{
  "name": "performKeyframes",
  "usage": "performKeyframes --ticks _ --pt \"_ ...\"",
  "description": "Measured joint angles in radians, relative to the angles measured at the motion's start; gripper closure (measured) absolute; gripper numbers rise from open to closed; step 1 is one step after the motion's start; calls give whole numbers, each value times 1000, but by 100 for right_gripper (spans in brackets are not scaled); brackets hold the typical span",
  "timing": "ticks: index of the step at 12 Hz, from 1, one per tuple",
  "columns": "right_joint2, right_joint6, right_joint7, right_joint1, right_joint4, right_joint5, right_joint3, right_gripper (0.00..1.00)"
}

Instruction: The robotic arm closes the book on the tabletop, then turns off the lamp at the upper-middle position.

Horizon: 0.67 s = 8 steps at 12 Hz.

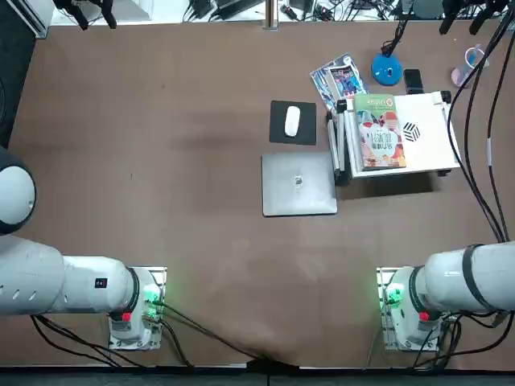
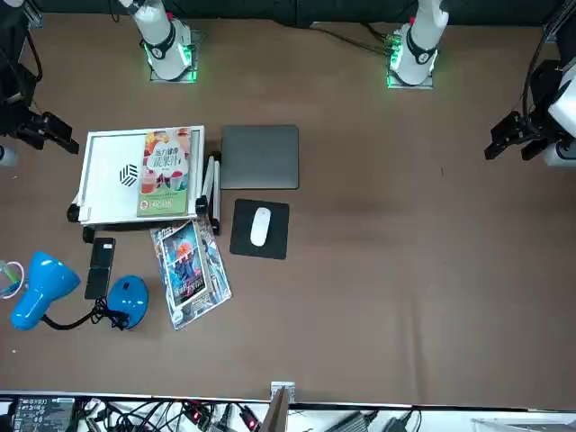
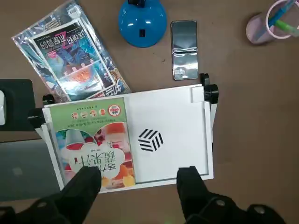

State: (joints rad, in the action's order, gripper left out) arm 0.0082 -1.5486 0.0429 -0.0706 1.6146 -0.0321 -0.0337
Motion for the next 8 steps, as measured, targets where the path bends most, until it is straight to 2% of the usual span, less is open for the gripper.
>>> performKeyframes --ticks 8 --pt "0 -22 0 2 14 0 0 0"
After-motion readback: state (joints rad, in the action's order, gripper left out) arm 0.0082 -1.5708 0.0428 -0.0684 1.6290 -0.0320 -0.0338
